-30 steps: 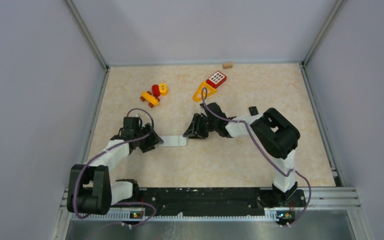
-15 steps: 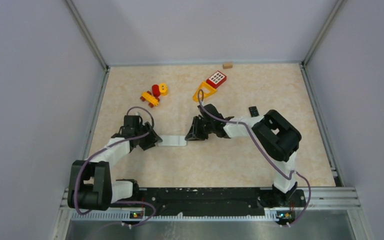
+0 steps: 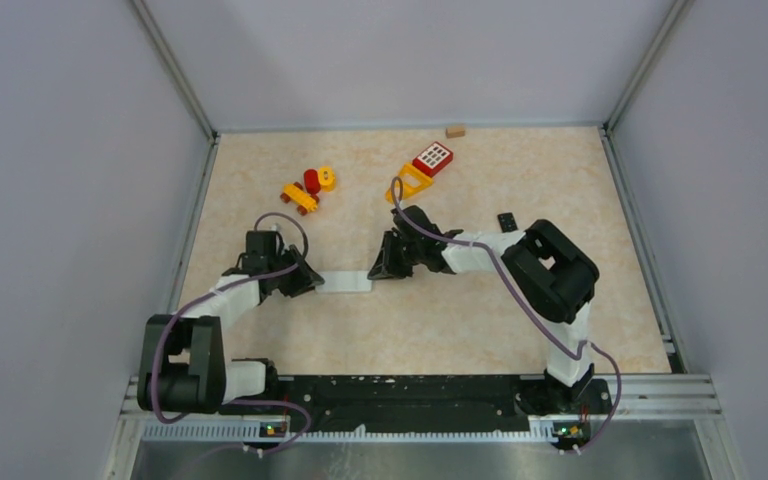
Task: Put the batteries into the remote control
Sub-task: Load the battery cover into the remote control, then reset both arms
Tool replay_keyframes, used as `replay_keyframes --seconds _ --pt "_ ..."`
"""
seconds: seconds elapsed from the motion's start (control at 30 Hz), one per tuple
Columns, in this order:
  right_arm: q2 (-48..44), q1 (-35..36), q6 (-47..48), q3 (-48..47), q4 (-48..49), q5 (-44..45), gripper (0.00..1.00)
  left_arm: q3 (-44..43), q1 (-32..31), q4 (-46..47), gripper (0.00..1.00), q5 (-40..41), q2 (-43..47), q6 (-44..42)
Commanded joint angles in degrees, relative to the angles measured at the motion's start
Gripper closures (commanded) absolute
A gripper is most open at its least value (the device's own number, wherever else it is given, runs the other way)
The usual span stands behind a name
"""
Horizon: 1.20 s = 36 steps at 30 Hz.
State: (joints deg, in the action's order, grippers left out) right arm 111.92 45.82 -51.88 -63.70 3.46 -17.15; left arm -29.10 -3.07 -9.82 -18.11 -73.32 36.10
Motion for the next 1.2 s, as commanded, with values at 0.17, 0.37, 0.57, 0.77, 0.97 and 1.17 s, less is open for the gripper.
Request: replay_keyframes --seconds 0.17,0.37,0.57,0.77,0.97,1.17 --pt "4.2 5.3 -10.5 -2.4 5.2 7.2 0.88 5.1 -0.4 6.5 0.76 -8.6 -1.1 3.3" --pt "5.4 8.2 -15.0 -3.3 8.0 10.1 0.89 5.4 -0.4 7.8 0.77 -10.1 -1.6 4.3" --pt "0.1 6.9 -10.1 -4.6 1.4 16.3 0.83 -1.3 -0.3 -0.3 0.63 -3.4 2.8 2.7" --pt "-12.9 3.1 0.5 -2.9 -7.8 23.6 0.55 -10.7 -0.2 -9.0 0.37 7.3 9.0 0.0" --pt "-24.7 1.3 11.4 -0.3 -15.2 28.3 0.35 -18.2 -0.1 -18.2 0.02 13.8 14.7 -2.2" --pt "-42.2 0.5 19.4 4.8 -23.4 38.8 0.20 -25.9 -0.1 -25.5 0.01 16.4 24.3 -7.6"
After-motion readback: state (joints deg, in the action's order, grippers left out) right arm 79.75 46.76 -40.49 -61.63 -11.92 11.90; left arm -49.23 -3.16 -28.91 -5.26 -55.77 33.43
